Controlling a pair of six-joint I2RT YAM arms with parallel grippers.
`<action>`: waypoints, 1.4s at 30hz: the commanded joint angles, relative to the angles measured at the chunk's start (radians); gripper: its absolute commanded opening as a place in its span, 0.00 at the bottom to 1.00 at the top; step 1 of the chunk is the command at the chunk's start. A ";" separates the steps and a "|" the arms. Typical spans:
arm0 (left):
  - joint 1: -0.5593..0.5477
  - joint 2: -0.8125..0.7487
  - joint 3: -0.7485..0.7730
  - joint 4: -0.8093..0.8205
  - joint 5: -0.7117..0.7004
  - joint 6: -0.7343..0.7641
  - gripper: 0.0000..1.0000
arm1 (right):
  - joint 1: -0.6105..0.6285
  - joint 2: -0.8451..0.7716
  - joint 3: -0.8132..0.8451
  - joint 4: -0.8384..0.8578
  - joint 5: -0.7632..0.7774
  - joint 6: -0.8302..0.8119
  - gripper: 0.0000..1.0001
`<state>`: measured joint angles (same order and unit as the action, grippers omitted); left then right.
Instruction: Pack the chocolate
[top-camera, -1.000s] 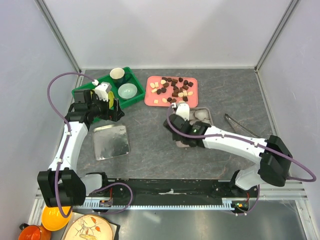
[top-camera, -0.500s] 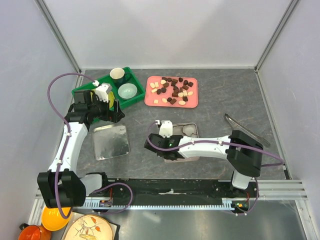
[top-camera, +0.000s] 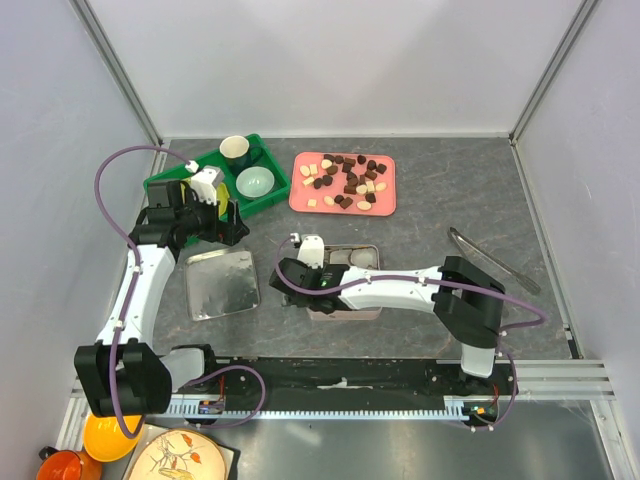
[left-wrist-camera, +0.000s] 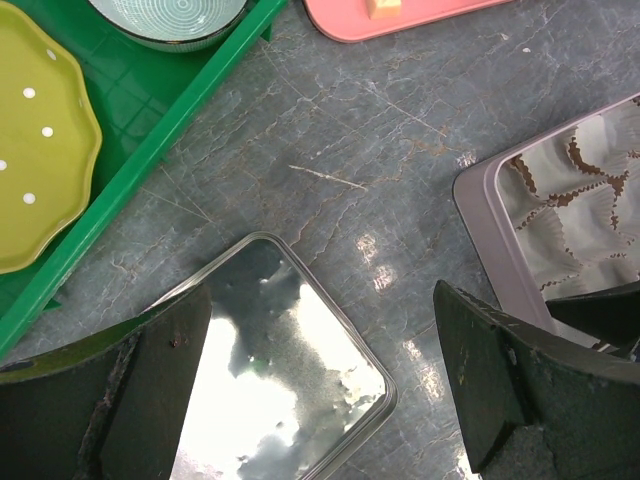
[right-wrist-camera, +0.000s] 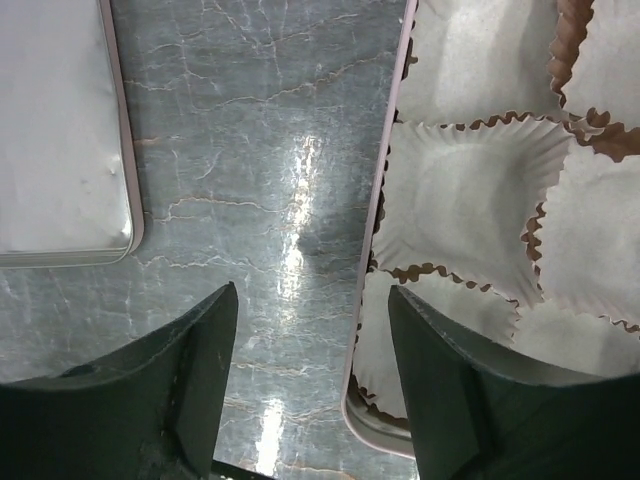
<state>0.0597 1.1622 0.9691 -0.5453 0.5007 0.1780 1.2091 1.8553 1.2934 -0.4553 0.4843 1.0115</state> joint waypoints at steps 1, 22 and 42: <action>0.000 -0.006 0.023 -0.007 0.022 0.032 0.99 | 0.006 -0.076 0.020 0.010 -0.001 -0.028 0.69; 0.000 0.045 0.017 0.047 0.001 -0.006 0.99 | -0.784 -0.096 0.056 0.084 -0.058 -0.329 0.56; -0.029 0.166 0.068 0.142 -0.037 -0.052 0.99 | -0.881 0.222 0.198 0.101 -0.136 -0.356 0.49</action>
<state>0.0372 1.3365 1.0080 -0.4652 0.4950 0.1608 0.3313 2.0663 1.4910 -0.3653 0.3542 0.6647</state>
